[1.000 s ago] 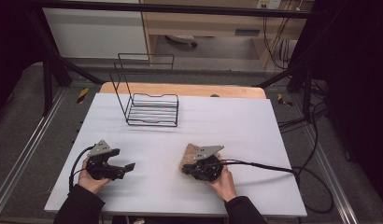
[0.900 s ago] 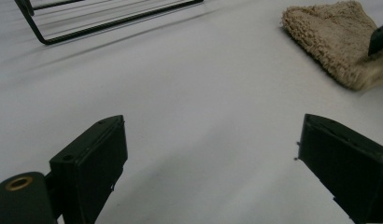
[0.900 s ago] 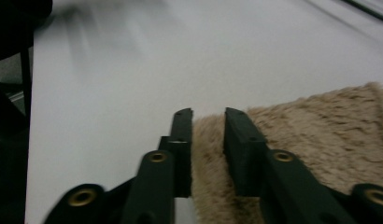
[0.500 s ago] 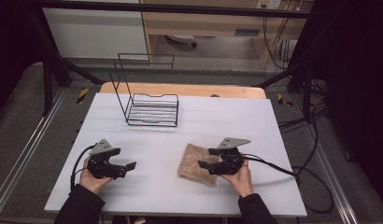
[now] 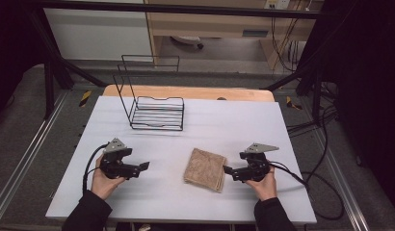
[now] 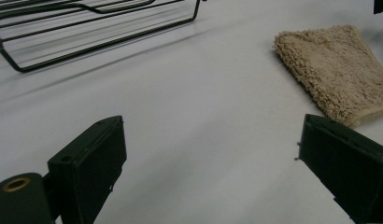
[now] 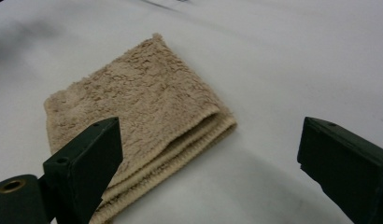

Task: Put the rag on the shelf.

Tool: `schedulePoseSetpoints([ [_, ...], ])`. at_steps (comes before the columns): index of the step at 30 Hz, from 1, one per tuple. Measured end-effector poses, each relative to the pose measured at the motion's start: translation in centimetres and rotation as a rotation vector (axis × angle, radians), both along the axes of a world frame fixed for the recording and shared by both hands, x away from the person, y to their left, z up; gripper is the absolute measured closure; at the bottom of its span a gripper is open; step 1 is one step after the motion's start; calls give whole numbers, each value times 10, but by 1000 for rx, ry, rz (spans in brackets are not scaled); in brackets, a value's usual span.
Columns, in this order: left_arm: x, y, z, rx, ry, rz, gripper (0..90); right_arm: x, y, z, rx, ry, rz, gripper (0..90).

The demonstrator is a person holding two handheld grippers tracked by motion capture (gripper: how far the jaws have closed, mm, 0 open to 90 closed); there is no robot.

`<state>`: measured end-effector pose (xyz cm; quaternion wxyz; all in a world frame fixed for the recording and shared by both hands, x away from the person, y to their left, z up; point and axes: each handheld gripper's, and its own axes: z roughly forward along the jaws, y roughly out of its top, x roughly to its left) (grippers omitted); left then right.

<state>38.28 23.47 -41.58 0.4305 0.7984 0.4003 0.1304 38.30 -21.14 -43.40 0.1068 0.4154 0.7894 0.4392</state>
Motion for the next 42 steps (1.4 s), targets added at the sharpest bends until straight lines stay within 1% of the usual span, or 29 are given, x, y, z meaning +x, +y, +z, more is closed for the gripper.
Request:
schedulePoseSetpoints([
  [1,1,-5,1,4,2,-7,72,0,-1,0,1,5,-7,48],
  [4,4,-17,3,13,3,-21,73,-1,-4,-1,2,0,-15,33],
  [5,5,-21,3,19,5,-27,72,-1,-5,-2,-3,-10,-12,29],
  [8,8,-34,5,17,6,-40,73,-2,-6,-4,-22,1,-19,10],
  [9,9,-39,6,16,6,-47,73,-3,-6,-5,-19,8,-22,9],
  [13,15,-57,7,21,12,-65,76,-3,-7,-6,-16,5,-25,9],
  [19,25,-85,6,13,26,-80,89,-4,-7,-6,-18,8,-21,6],
  [22,30,-97,5,23,31,-85,97,-4,-7,-6,-20,6,-21,5],
  [26,36,-110,3,14,42,-84,120,-4,-7,-6,-18,8,-16,6],
  [28,41,-117,2,9,49,-74,150,-5,-7,-6,-17,12,-16,6],
  [29,43,-120,1,12,55,-73,150,-5,-7,-6,-17,12,-16,6],
  [30,46,-123,1,23,55,-71,174,-5,-7,-6,-17,12,-16,7],
  [31,49,-126,0,35,52,-62,174,-5,-7,-6,-17,12,-16,7],
  [32,51,-129,-1,38,57,-57,196,-5,-7,-6,-17,12,-17,7],
  [34,57,-134,-3,24,73,-51,246,-5,-7,-6,-15,12,-15,10],
  [35,59,-136,-3,20,78,-46,246,-5,-7,-6,-15,12,-15,10],
  [36,62,-138,-4,23,84,-45,284,-5,-7,-6,-15,11,-12,11],
  [37,63,-141,-5,24,87,-42,303,-5,-7,-6,-15,13,-12,12],
  [38,65,-143,-6,30,90,-41,303,-5,-7,-6,-15,13,-12,12],
  [39,67,-145,-7,34,91,-43,344,-4,-7,-6,-16,15,-12,16],
  [40,69,-147,-8,34,99,-41,344,-4,-7,-6,-16,15,-12,16],
  [42,72,-152,-10,26,110,-39,405,-4,-7,-6,-10,15,-12,23],
])
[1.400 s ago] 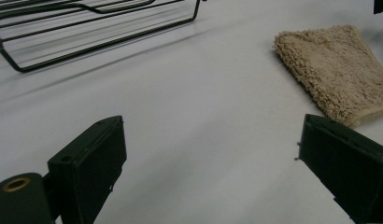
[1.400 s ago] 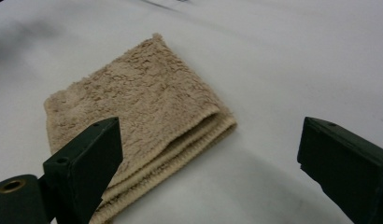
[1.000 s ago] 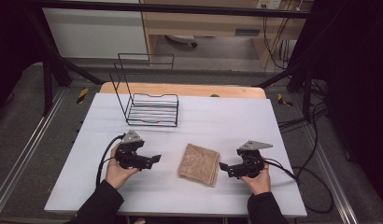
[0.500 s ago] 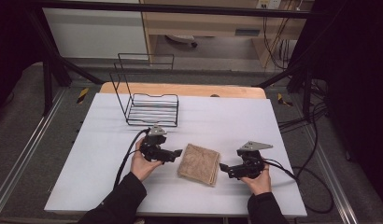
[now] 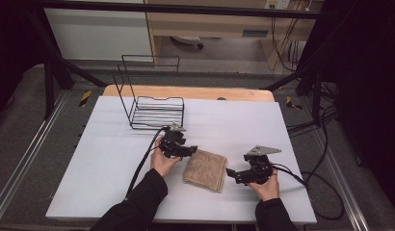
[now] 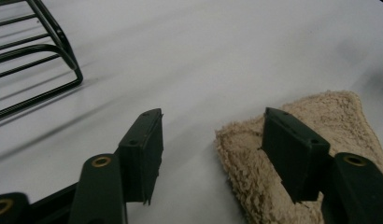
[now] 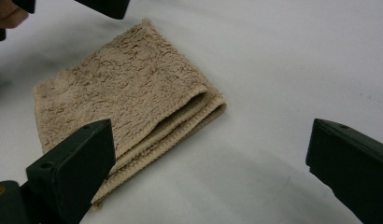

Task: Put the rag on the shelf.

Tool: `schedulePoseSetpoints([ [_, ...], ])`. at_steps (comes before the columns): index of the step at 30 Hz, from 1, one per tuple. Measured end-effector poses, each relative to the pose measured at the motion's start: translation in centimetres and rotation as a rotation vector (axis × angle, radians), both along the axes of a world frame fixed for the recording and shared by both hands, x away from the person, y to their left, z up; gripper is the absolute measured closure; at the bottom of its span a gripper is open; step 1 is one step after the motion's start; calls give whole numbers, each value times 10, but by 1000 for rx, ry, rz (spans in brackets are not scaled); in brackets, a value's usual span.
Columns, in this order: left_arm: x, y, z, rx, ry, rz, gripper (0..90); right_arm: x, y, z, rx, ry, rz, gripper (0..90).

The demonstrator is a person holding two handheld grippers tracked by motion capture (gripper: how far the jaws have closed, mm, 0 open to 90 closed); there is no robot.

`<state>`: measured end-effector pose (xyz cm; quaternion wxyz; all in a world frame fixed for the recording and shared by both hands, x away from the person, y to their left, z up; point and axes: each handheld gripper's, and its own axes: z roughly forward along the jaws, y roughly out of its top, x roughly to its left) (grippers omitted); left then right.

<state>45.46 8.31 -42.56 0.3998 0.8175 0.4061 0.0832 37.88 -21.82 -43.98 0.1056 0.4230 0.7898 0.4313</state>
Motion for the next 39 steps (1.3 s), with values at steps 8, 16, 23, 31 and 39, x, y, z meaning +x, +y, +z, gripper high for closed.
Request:
schedulePoseSetpoints([
  [8,2,-8,-12,36,46,-44,557,1,0,0,19,-11,5,91],
  [16,4,-11,-18,25,74,-61,658,5,2,0,39,-3,-13,197],
  [23,1,-13,-18,32,86,-74,765,22,11,-3,48,5,-47,355],
  [31,0,-13,-20,28,90,-68,782,35,27,-10,36,37,-66,538],
  [39,-1,-12,-21,19,83,-70,780,34,28,-14,14,65,-62,593],
])
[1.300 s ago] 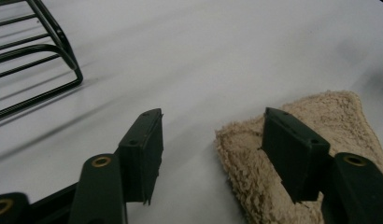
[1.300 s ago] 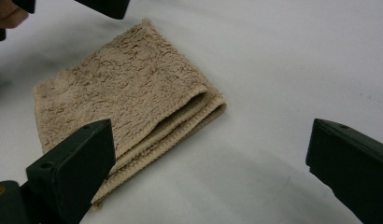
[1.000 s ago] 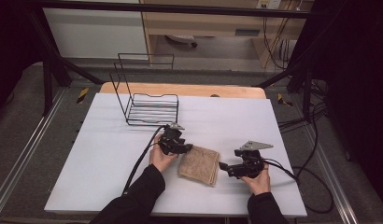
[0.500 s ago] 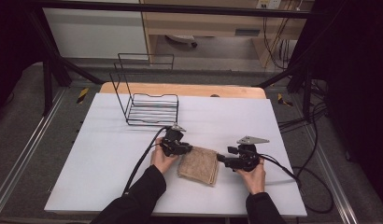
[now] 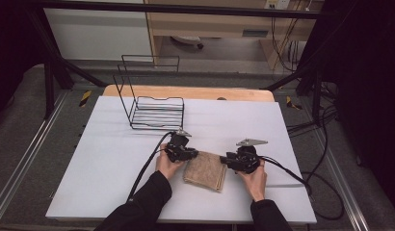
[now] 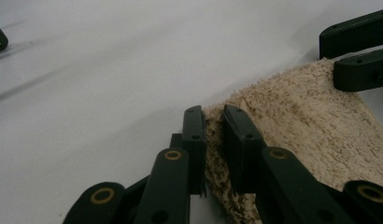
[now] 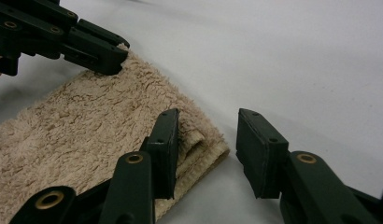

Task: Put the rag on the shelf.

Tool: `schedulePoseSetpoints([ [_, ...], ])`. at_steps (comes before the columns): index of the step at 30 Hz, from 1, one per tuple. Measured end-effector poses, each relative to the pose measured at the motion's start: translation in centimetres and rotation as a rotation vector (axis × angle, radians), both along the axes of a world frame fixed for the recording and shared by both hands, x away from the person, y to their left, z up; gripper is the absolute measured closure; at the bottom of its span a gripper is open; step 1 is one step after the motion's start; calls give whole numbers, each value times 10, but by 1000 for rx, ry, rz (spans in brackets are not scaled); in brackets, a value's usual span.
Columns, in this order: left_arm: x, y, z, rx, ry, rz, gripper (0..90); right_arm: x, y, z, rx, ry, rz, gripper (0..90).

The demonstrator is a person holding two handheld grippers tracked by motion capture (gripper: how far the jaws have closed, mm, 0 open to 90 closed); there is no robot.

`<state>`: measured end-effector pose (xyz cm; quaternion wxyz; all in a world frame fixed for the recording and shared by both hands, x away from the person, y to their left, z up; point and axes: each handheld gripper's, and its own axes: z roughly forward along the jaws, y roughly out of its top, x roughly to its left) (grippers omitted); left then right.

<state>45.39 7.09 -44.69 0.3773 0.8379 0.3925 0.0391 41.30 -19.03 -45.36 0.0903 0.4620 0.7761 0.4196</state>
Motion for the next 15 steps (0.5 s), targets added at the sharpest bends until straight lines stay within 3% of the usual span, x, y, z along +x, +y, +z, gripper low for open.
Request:
schedulePoseSetpoints([
  [8,-1,0,1,-1,-2,-1,774,0,4,-4,21,33,-14,618],
  [12,0,0,1,-8,5,4,774,-1,4,-3,36,68,-21,745],
  [15,0,0,1,-12,10,10,775,-1,4,-2,47,77,-18,793],
])
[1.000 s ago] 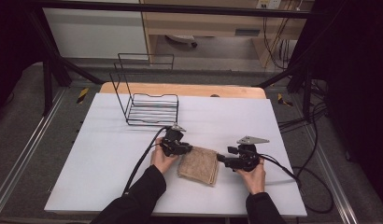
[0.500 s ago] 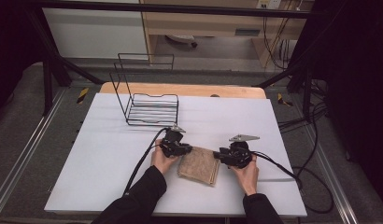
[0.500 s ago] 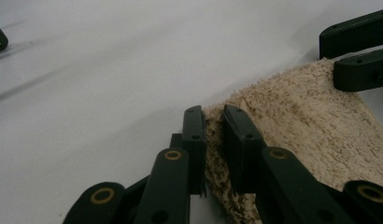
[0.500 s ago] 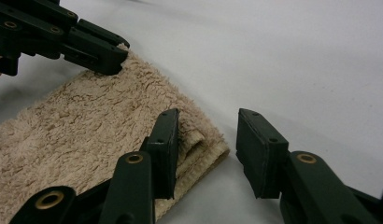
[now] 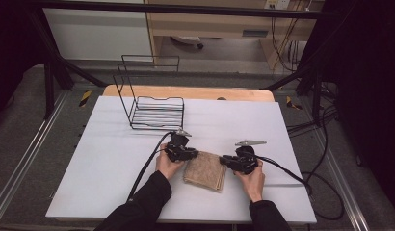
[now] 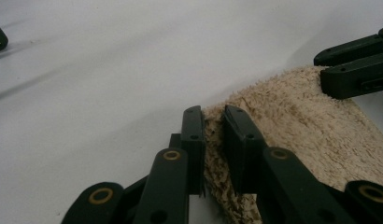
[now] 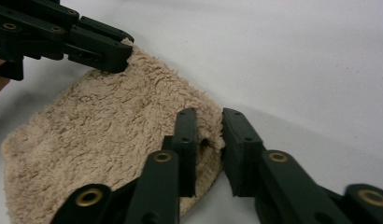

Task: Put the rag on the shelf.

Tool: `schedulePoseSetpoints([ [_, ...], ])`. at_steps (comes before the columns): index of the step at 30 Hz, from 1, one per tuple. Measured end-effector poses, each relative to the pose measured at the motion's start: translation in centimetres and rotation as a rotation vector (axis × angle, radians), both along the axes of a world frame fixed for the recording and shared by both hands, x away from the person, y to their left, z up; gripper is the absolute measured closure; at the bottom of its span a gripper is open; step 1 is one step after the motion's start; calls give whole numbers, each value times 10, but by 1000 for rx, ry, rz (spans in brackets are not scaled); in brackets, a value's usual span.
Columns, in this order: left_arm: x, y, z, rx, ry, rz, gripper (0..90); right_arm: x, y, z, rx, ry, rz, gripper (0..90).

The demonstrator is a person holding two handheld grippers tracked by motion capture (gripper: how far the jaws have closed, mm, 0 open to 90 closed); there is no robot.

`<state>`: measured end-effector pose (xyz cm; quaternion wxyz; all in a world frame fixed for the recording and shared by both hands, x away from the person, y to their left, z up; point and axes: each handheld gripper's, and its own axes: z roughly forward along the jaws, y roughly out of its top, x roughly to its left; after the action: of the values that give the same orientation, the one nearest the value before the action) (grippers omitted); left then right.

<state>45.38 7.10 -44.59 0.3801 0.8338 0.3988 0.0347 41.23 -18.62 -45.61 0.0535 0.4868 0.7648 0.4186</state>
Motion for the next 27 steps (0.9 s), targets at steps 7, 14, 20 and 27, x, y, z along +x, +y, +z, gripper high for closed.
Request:
schedulePoseSetpoints([
  [7,-2,4,5,-19,3,-8,817,-2,-3,7,37,-18,8,836],
  [14,-7,14,16,-75,-20,-24,830,-9,-3,23,66,-81,49,838],
  [20,-17,22,27,-133,-53,-33,832,-14,-6,31,95,-108,64,838],
  [27,-27,30,37,-158,-86,-43,836,-22,-2,44,94,-156,91,841],
])
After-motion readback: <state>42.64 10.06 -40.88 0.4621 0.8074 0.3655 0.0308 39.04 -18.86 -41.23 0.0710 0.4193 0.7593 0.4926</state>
